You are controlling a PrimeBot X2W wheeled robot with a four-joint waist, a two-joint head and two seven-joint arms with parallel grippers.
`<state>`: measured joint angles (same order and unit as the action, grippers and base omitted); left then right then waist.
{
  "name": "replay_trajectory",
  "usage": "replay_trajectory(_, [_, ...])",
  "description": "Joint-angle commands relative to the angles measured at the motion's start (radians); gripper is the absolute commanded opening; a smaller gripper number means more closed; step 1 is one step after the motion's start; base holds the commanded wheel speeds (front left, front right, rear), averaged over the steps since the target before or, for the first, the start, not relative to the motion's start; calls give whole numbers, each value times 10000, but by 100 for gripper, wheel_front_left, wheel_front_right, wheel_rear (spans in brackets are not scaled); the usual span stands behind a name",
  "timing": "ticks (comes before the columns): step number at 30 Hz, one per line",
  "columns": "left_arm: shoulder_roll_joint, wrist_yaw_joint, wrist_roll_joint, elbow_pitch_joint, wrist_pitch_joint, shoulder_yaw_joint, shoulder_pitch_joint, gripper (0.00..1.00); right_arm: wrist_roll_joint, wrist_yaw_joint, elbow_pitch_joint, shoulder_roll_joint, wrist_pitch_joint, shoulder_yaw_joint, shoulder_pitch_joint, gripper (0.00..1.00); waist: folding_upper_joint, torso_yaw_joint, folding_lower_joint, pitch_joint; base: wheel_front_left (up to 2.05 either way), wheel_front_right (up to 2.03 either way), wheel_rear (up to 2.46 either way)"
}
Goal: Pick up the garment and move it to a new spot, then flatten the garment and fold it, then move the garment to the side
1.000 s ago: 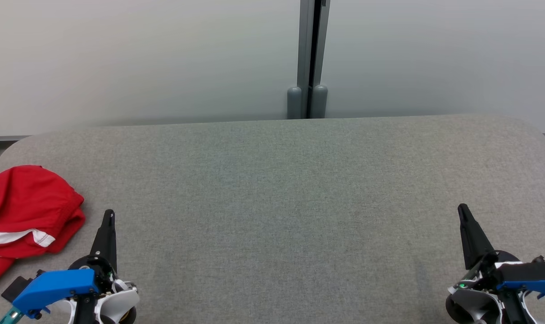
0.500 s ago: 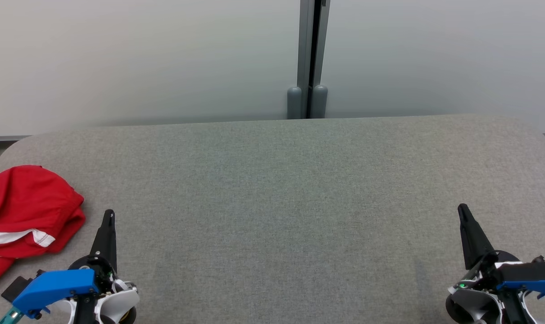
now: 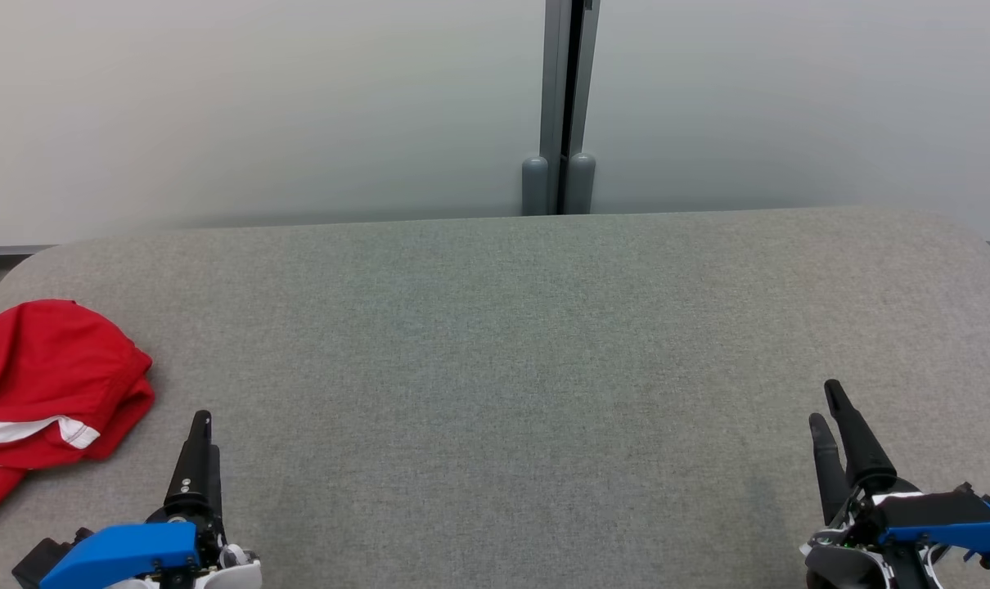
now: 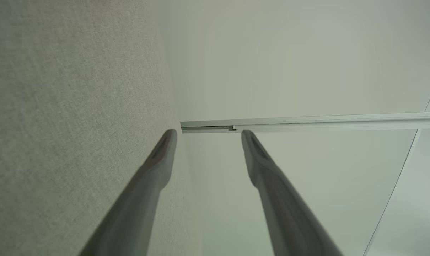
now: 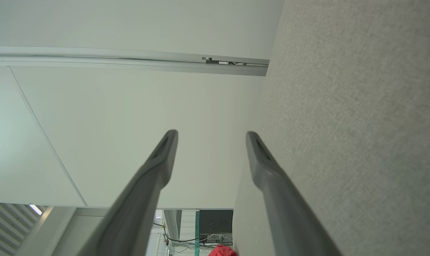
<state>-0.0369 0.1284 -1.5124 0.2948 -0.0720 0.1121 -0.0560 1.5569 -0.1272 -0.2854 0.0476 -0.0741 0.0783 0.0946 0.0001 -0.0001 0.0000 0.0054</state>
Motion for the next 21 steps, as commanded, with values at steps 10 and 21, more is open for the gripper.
replay_trajectory(10, [-89, -76, 2425, -9, 501, -204, -298, 100, -2052, -22, -25, 179, 510, -109, 341, 100, -1, -10, 0, 20, 0, 0, 0])
replay_trajectory(21, [-102, -332, 4543, 222, 954, -540, -255, 100, -4415, -26, -186, 145, 965, -295, 348, 100, -1, -6, 0, 11, 0, 0, 0])
